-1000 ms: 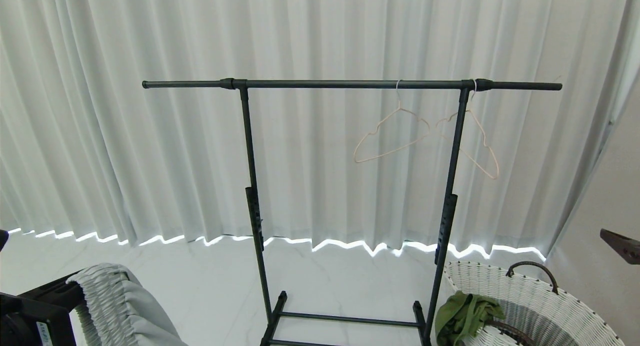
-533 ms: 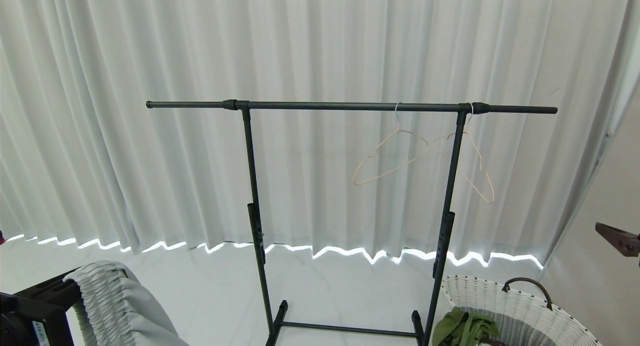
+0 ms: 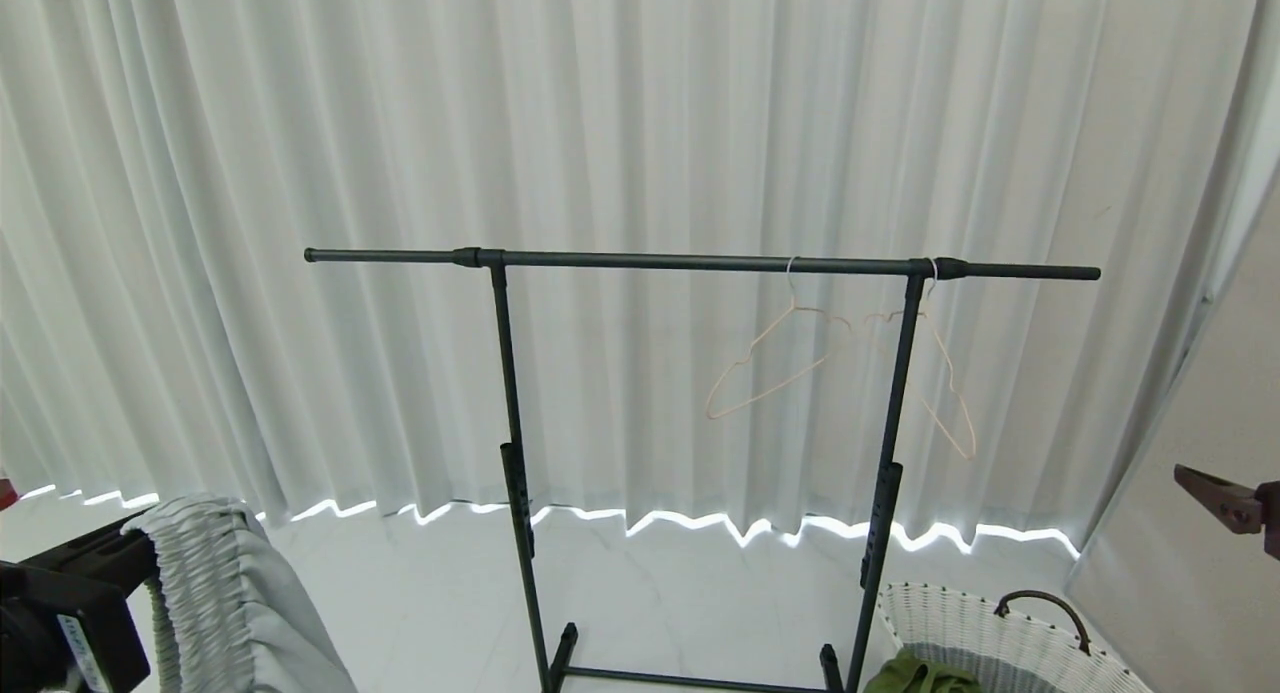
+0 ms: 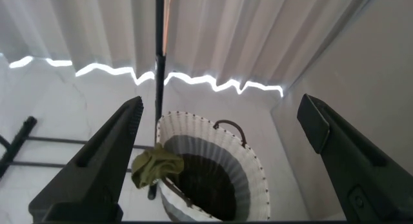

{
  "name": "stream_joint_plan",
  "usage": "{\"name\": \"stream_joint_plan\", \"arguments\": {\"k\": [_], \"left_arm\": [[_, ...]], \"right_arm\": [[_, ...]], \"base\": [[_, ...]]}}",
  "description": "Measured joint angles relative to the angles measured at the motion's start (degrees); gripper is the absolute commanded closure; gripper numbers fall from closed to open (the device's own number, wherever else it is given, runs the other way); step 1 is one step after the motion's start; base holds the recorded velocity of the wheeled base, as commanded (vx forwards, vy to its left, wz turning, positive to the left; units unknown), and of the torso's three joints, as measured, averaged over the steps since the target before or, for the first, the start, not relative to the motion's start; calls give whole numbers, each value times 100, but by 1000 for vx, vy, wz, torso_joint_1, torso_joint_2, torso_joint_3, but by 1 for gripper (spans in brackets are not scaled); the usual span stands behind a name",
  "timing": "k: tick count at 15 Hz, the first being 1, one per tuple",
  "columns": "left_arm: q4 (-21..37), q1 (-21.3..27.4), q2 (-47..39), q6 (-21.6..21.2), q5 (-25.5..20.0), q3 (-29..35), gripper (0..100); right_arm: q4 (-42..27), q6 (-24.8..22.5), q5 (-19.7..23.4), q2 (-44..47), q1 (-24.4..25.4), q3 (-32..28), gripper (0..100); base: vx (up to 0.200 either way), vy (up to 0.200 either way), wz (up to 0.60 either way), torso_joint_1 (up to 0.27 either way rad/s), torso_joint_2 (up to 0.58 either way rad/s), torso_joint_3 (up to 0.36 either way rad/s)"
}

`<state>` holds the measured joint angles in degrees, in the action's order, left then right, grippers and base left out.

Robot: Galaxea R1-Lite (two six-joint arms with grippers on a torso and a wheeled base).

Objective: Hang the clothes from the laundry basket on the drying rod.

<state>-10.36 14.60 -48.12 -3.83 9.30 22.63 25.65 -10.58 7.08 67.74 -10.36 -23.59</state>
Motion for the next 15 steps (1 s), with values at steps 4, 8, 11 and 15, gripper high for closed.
{"name": "stream_joint_plan", "arguments": {"k": [4, 8, 11, 15], "left_arm": [[-85, -276, -339, -41, 9, 52, 100], [-113, -416, -483, -44, 16, 33, 100], [-102, -428, -485, -60, 30, 24, 100], [-113, -427, -474, -141, -5, 28, 100]], "right_arm": [[-4, -239, 5, 207, 45, 55, 0], [-12, -233, 5, 304, 77, 77, 0], [-11, -233, 5, 323, 83, 105, 0], [-4, -239, 6, 336, 78, 96, 0]], "base": [[0, 0, 0, 44, -81, -37], [0, -100, 0, 0, -1, 0], [0, -200, 0, 12, -1, -4], [0, -50, 0, -1, -1, 1]]}}
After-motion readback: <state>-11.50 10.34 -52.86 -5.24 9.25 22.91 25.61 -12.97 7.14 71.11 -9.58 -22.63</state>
